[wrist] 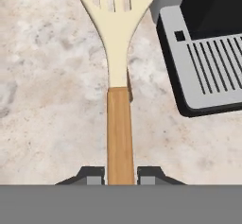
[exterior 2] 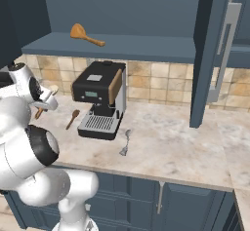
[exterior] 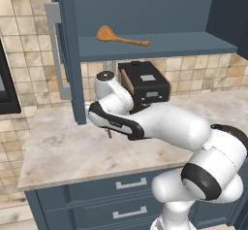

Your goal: Organize the utensils by type. Pick up the wooden spoons from the counter and place them in the open cabinet. Then pick up the metallic utensils from the counter and place them in the open drawer.

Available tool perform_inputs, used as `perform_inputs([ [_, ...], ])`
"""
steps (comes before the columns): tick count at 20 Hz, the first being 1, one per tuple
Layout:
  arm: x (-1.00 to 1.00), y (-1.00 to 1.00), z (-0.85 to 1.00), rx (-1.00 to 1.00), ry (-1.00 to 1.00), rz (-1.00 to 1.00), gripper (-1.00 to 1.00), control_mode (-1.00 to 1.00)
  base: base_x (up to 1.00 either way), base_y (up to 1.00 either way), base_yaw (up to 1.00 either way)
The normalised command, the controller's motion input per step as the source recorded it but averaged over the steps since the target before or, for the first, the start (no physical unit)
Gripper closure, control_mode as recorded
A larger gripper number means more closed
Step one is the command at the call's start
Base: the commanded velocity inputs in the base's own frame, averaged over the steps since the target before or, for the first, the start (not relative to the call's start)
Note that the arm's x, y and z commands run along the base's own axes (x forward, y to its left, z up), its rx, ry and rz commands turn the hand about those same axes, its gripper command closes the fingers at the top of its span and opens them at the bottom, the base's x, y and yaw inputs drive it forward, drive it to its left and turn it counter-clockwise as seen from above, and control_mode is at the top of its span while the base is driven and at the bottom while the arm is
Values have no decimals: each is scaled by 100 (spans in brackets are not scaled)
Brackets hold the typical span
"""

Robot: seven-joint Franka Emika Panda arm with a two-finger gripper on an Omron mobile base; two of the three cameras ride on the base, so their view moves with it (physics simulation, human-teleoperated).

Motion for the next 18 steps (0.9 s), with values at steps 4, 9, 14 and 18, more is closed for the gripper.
perform_inputs([
  [4,-49,-44,81,0,-4,0,100,-100,0,0,0],
  [9,-44,-52,88,0,-1,0,100,-100,0,0,0],
  [14,-39,-51,81,5,0,0,100,-100,0,0,0],
  [18,-32,-27,44,1,0,0,100,-100,0,0,0],
])
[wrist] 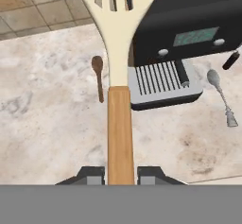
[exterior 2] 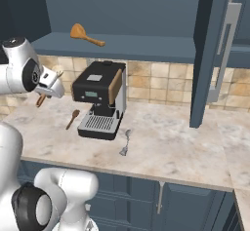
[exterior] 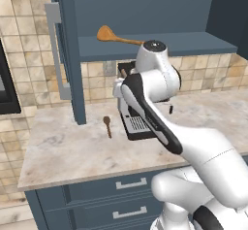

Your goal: Organize the utensils by type. Pick up the wooden spoons from the counter and place them in the open cabinet. Then pick up the metallic utensils from the counter and place them in the open drawer.

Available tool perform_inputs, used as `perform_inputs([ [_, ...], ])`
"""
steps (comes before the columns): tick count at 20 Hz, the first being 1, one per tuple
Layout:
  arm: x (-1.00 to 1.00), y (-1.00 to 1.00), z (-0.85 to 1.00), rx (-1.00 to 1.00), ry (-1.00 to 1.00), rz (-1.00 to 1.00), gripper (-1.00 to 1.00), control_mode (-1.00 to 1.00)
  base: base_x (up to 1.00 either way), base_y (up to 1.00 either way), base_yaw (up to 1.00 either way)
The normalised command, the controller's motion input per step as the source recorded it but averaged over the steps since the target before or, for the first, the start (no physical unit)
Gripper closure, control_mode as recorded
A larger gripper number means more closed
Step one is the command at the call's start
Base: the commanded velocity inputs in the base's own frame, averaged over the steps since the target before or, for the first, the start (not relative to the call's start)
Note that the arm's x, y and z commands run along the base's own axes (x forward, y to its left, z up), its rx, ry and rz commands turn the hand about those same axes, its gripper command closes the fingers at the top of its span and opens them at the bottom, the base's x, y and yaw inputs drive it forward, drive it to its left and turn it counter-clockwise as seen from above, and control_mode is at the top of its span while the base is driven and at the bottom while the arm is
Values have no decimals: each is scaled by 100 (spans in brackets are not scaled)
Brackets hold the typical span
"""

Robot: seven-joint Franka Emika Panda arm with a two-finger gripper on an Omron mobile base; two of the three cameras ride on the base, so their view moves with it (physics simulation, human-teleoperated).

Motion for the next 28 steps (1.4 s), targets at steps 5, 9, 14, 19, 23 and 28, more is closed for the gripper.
perform_inputs([
  [5,-34,-1,2,-2,-3,0,100,-100,0,0,0],
  [9,-38,-7,7,0,-13,0,100,-100,0,0,0],
  [14,-13,-38,49,3,-17,4,100,-100,0,0,0],
  [19,-4,-51,39,1,-9,2,100,-100,0,0,0],
  [23,0,-51,19,0,-5,1,100,-100,0,0,0],
  [28,9,-41,8,0,-8,4,100,-100,0,0,0],
])
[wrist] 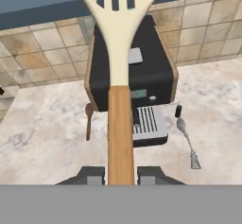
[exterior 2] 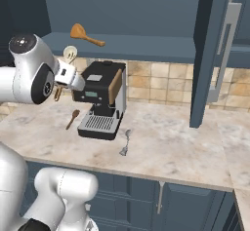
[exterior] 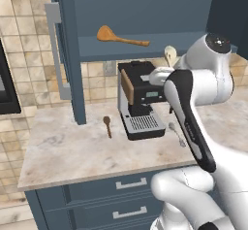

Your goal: Organize the utensils by type. Pick up the wooden spoons from the counter and place them in the open cabinet. Then pick up the metallic utensils from the counter and place them in the open drawer.

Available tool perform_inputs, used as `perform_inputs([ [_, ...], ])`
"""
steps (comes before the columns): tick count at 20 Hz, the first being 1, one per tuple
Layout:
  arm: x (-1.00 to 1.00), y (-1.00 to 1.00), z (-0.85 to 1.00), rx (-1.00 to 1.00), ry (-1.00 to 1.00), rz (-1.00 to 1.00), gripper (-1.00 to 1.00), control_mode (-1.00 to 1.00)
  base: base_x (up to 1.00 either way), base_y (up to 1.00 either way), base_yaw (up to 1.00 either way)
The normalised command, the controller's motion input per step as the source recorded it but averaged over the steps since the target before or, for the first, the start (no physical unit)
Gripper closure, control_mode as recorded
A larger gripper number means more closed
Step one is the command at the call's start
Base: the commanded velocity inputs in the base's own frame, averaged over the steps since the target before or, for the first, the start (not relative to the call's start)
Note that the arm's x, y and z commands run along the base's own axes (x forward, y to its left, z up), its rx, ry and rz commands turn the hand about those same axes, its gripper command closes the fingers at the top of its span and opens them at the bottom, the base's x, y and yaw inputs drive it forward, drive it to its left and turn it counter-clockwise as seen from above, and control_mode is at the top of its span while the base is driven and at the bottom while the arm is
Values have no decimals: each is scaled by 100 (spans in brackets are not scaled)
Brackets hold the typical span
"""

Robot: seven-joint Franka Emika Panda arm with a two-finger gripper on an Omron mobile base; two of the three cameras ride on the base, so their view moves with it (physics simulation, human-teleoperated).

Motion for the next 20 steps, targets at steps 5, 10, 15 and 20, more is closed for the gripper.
perform_inputs([
  [5,27,-44,9,0,-4,7,100,-100,0,0,0],
  [10,49,-41,3,0,0,7,100,-100,0,0,0],
  [15,64,-30,5,0,0,6,100,-100,0,0,0],
  [20,59,-22,7,-2,0,3,100,-100,0,0,0],
])
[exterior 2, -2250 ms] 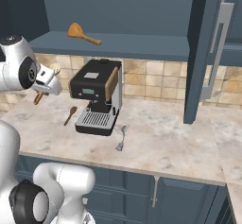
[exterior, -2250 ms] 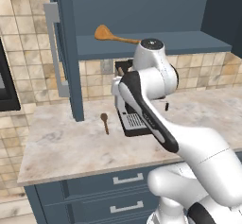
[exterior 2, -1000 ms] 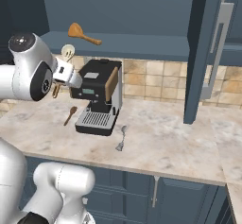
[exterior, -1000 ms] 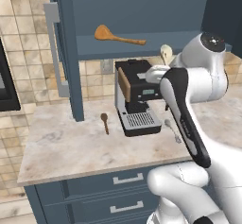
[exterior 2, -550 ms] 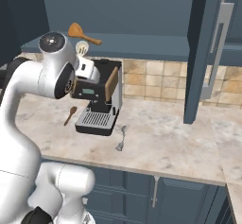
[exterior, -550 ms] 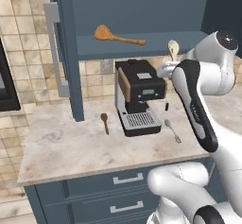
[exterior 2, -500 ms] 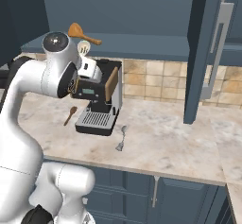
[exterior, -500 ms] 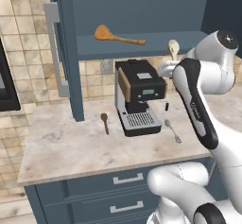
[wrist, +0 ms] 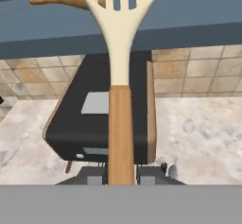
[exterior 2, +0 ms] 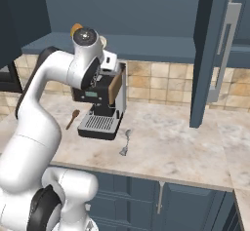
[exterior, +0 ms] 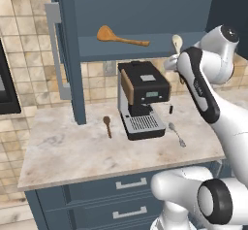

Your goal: Organize the utensils by type. Pick up the wooden spoons from the counter and place them in the open cabinet. Then pick up the metallic utensils from the counter and place them in the open drawer.

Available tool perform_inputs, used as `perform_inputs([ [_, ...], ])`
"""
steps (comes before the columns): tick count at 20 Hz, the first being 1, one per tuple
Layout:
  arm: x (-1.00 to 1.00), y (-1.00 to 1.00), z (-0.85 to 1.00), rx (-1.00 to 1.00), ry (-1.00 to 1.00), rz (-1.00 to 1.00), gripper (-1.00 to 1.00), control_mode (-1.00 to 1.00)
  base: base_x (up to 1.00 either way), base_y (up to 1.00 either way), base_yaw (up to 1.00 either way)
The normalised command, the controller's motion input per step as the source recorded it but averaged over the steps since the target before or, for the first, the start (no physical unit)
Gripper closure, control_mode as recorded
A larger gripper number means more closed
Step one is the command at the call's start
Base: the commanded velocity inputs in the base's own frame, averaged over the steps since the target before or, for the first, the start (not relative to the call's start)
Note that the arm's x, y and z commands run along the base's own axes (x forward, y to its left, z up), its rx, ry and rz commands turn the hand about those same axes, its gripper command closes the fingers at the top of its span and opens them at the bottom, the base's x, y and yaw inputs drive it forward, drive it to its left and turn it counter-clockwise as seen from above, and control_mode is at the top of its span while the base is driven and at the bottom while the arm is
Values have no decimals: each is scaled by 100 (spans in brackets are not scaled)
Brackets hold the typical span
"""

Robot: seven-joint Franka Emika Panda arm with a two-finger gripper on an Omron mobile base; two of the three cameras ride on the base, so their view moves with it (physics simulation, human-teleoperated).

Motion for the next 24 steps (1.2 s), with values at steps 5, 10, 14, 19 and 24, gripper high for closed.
perform_inputs([
  [5,49,-23,0,-6,0,0,100,-100,0,0,0],
  [10,44,-24,0,-2,0,0,100,-100,0,0,0],
  [14,30,-16,0,-3,0,0,100,-100,0,0,0],
  [19,30,-9,1,-4,0,0,100,-100,0,0,0],
  [24,48,-4,12,-6,0,0,100,-100,0,0,0],
])
